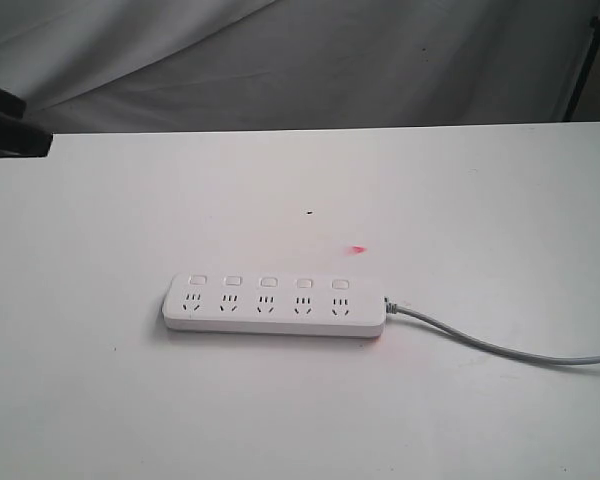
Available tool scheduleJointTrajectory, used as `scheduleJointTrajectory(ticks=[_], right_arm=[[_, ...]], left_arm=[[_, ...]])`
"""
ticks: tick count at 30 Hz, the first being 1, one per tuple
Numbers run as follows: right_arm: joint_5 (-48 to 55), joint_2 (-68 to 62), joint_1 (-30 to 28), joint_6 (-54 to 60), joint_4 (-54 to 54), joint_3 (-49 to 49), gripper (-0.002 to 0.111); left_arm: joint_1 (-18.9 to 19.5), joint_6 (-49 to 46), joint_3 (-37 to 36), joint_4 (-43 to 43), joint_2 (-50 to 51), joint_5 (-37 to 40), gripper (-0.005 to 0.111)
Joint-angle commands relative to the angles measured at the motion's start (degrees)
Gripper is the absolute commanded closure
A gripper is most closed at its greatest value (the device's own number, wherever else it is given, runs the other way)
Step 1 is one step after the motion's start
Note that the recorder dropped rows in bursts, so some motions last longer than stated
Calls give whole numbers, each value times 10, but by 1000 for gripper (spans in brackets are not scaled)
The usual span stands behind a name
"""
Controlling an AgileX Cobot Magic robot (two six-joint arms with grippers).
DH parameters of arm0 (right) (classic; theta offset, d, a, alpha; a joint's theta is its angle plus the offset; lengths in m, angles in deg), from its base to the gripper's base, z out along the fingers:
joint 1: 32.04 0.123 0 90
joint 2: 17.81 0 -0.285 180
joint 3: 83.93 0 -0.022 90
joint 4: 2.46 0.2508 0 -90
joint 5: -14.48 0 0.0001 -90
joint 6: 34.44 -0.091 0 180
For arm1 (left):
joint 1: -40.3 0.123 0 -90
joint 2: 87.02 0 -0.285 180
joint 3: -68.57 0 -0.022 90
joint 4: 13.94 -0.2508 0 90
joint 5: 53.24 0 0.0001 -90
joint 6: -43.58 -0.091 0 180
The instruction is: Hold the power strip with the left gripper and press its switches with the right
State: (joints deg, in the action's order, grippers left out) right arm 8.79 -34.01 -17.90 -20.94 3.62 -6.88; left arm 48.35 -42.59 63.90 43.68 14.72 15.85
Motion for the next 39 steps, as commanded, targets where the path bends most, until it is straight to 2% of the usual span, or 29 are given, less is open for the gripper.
scheduleJointTrajectory(ticks=[1, 6, 8, 9, 10, 14, 17, 21, 24, 26, 30, 39], right_arm=[[-1, 1, -4, 0, -6, 2, 108], [-1, 1, -4, -1, -6, 2, 108], [-1, 1, -4, -1, -6, 2, 108], [-1, 1, -4, -1, -6, 2, 108], [-1, 1, -4, -1, -6, 2, 108], [-1, 1, -4, -1, -6, 2, 108], [-1, 1, -4, -1, -6, 2, 108], [-1, 1, -4, -1, -6, 2, 108], [-1, 1, -4, -1, -6, 2, 108], [-1, 1, -4, -1, -6, 2, 108], [-1, 1, -4, -1, -6, 2, 108], [-1, 1, -4, -1, -6, 2, 108]], left_arm=[[1, 7, -3, 17, -39, 9, 35], [1, 14, -3, 24, -45, 9, 86], [1, 65, -3, 26, -45, 9, 102], [1, 91, -3, 26, -45, 9, 107], [-1, 129, -3, 18, -45, 9, 106], [-1, 134, -3, -2, -52, 9, 106], [-1, 181, -3, -22, -98, 9, 106], [-5, 425, -3, -203, -248, -68, 106], [-40, 595, -27, -394, -358, -148, 106], [-57, 660, -67, -466, -429, -215, 106], [-56, 711, -153, -508, -531, -289, 106], [-50, 711, -355, -510, -733, -373, 106]])
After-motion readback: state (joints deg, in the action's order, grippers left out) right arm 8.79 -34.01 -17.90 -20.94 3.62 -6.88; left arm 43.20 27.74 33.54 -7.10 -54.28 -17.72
